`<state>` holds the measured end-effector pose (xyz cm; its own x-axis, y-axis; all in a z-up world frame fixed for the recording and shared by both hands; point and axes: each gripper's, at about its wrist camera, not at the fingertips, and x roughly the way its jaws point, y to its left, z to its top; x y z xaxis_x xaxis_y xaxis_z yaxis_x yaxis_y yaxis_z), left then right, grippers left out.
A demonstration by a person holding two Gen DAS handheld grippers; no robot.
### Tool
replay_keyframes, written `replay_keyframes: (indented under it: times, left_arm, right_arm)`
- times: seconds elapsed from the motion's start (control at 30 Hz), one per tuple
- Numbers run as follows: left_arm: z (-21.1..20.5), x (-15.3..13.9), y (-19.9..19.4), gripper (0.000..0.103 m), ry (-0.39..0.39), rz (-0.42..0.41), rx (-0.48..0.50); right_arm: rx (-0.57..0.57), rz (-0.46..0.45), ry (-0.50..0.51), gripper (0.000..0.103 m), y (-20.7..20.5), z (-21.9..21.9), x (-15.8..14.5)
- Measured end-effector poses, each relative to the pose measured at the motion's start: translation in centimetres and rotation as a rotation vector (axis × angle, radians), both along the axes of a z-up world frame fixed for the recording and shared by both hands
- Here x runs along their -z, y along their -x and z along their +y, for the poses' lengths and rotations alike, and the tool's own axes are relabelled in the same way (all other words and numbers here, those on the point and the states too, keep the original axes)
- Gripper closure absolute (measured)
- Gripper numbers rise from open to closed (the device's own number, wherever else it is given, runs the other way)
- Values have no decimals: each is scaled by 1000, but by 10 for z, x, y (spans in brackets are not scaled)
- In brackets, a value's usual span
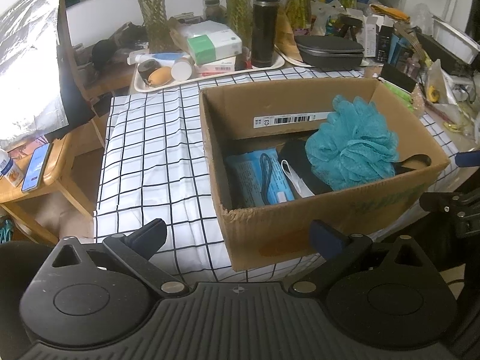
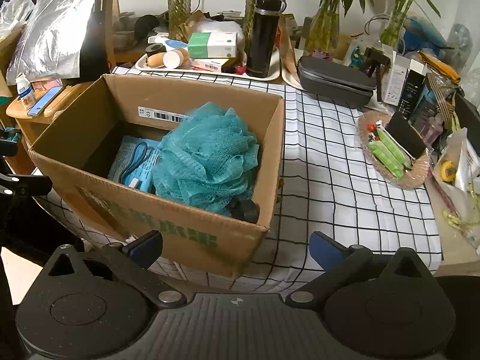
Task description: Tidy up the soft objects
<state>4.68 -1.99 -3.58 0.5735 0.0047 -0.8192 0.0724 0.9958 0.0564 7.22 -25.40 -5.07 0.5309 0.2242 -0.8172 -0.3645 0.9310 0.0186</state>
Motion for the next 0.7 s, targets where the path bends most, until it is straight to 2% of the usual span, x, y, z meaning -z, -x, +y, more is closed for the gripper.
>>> replay_keyframes:
  times: [0.7]
  left_arm:
    - [-1,0,-1,0,-6,-5,0]
  right_arm:
    - [7,-1,-1,0,0,-1,0]
